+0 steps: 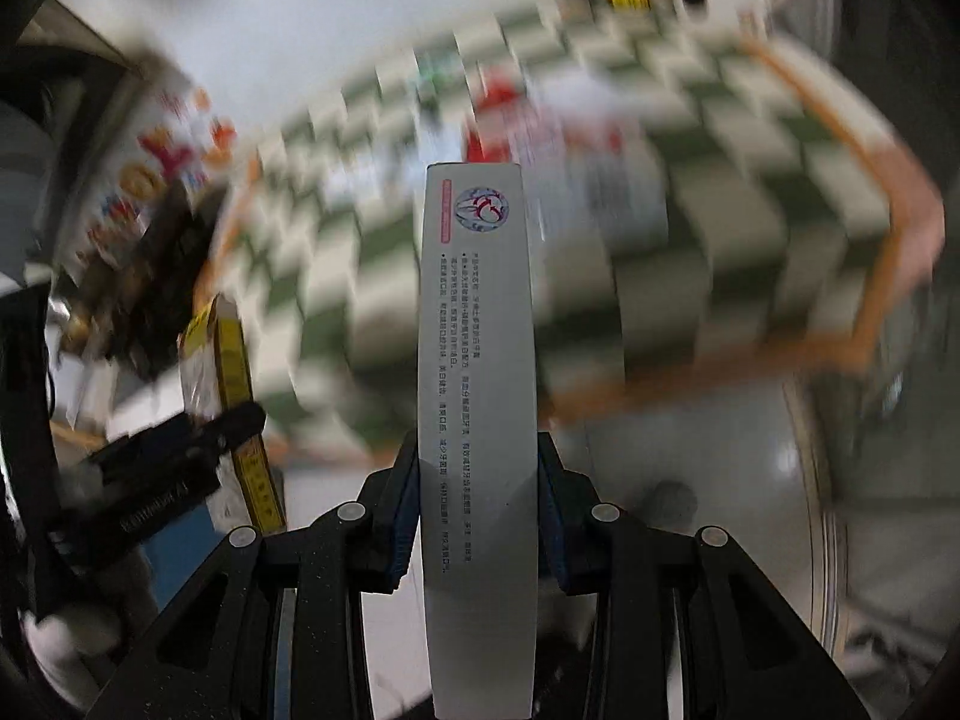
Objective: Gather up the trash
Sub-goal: 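Carry the spice box and toothpaste box down toward the floor trash bin, then open both tools to drop the boxes into the trash bin, then raise both tools back up to the counter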
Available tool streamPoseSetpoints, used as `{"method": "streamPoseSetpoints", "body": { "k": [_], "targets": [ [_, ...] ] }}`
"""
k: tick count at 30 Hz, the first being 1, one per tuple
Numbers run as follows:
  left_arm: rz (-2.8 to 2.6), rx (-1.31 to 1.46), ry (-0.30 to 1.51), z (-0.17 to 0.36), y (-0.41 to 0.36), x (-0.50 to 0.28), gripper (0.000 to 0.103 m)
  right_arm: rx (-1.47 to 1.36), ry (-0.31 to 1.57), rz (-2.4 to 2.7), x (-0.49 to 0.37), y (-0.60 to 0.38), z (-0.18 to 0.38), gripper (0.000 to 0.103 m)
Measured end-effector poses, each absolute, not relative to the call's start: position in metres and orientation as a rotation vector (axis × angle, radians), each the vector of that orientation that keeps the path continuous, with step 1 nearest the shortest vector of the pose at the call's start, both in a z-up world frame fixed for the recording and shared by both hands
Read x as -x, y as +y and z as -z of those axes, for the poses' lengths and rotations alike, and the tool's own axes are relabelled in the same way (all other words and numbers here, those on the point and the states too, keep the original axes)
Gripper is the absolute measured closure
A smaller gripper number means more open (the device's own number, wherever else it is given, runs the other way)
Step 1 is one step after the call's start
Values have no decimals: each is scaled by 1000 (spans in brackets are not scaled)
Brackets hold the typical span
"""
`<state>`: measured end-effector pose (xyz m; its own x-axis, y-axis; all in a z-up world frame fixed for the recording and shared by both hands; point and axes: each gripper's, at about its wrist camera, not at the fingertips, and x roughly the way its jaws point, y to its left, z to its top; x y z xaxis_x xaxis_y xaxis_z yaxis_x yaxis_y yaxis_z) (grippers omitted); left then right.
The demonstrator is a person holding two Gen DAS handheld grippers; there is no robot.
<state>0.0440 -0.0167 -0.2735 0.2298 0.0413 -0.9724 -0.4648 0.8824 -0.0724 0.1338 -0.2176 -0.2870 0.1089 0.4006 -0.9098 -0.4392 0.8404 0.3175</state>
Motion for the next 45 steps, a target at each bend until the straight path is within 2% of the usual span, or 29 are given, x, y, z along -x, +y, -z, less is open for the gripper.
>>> {"method": "streamPoseSetpoints", "body": {
  "k": [3,10,15,16,18,20,24,26,30,35,39,45],
  "targets": [
    [-322,457,1430,353,-25,-25,46,67,1460,-588,-107,-230,369,67],
    [-254,586,1710,591,-31,-22,45,105,1753,-566,-80,-231,620,67],
    [-205,644,1814,708,-35,-21,42,168,1928,-573,-66,-224,775,67],
    [-208,656,1823,727,-35,-20,39,187,1945,-573,-63,-223,794,67],
    [-217,671,1826,746,-34,-18,8,222,1975,-572,-56,-223,827,65],
    [-234,664,1807,757,-35,-15,0,233,1992,-572,-50,-226,848,62],
    [-308,639,1796,763,-36,2,0,267,1949,-537,-48,-228,854,14],
    [-361,597,1788,757,-33,12,0,315,1901,-485,-44,-231,847,2],
    [-457,489,1730,721,-35,27,0,385,1812,-404,-46,-229,821,0],
    [-518,456,1674,661,-32,49,0,451,1700,-371,-50,-221,762,0],
    [-526,477,1647,603,-33,62,0,447,1650,-398,-56,-209,691,0],
    [-542,500,1602,497,-39,83,0,455,1552,-453,-50,-208,544,0]
  ]
}}
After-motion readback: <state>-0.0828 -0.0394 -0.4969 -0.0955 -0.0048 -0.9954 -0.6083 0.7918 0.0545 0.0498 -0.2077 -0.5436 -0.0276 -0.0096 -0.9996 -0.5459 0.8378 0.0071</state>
